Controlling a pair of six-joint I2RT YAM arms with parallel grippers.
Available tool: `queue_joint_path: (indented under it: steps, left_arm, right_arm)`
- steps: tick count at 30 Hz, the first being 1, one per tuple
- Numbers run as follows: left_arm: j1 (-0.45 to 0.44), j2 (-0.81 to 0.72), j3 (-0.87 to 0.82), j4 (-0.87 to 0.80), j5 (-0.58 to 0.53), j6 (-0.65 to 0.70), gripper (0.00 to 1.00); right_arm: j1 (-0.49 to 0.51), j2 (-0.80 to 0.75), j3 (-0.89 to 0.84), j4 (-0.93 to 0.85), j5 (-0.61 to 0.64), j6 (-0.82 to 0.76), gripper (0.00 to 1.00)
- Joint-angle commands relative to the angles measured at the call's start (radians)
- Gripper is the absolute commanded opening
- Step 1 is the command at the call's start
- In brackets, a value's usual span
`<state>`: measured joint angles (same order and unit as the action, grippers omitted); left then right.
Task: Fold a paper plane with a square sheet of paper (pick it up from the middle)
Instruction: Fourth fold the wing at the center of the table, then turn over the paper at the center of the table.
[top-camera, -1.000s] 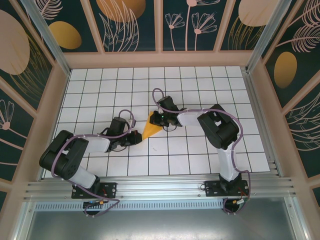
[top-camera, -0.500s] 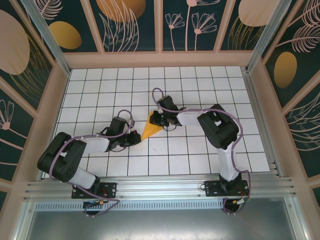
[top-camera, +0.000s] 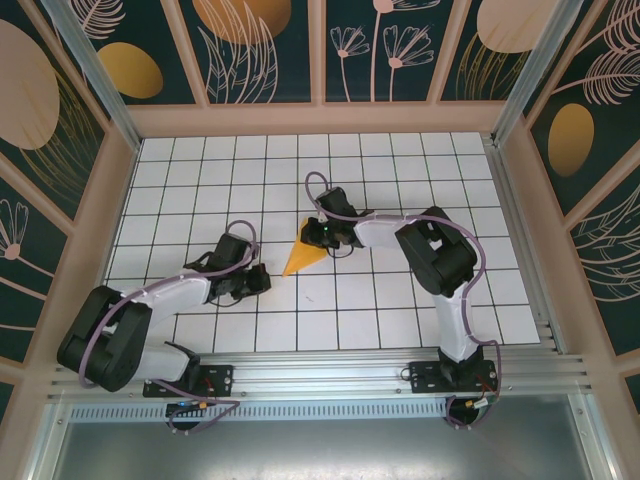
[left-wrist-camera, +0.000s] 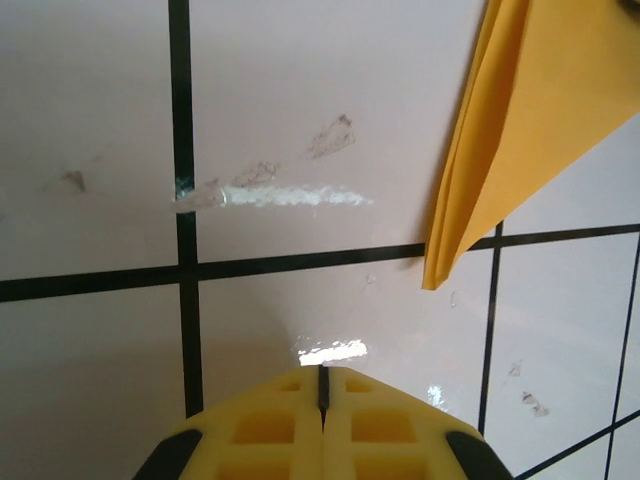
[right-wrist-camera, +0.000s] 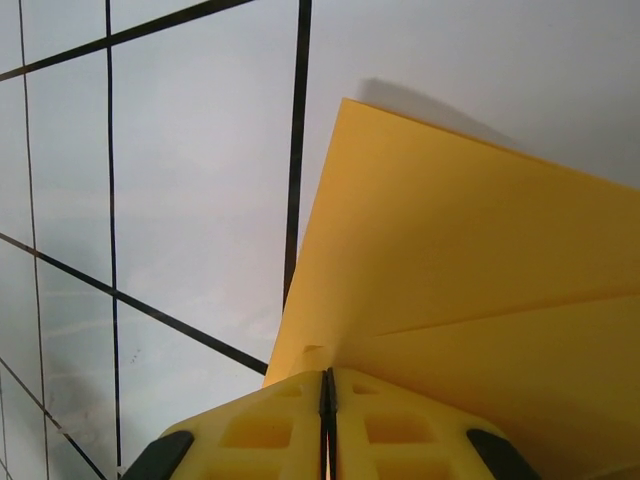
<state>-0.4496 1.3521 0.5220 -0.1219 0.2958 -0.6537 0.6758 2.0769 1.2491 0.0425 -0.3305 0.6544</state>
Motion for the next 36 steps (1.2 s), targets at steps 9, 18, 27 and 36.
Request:
queue_joint_path:
  steps: [9, 18, 27, 36]
  left_arm:
    - [0.007, 0.119, 0.202, 0.061, -0.020, 0.067, 0.12]
    - [0.010, 0.298, 0.284, 0.128, 0.019, 0.094, 0.26]
    - [0.009, 0.401, 0.353, 0.115, 0.042, 0.115, 0.42]
    - [0.009, 0.420, 0.372, 0.098, 0.079, 0.136, 0.47]
  right_arm:
    - [-0.010, -0.215, -0.039, -0.082, 0.127, -0.061, 0.23]
    - [-0.062, -0.453, -0.376, 0.057, 0.159, 0.065, 0.33]
    - [-0.050, -0.423, -0.442, 0.141, 0.100, 0.125, 0.37]
    - [-0.016, -0.319, -0.361, 0.138, 0.081, 0.129, 0.40]
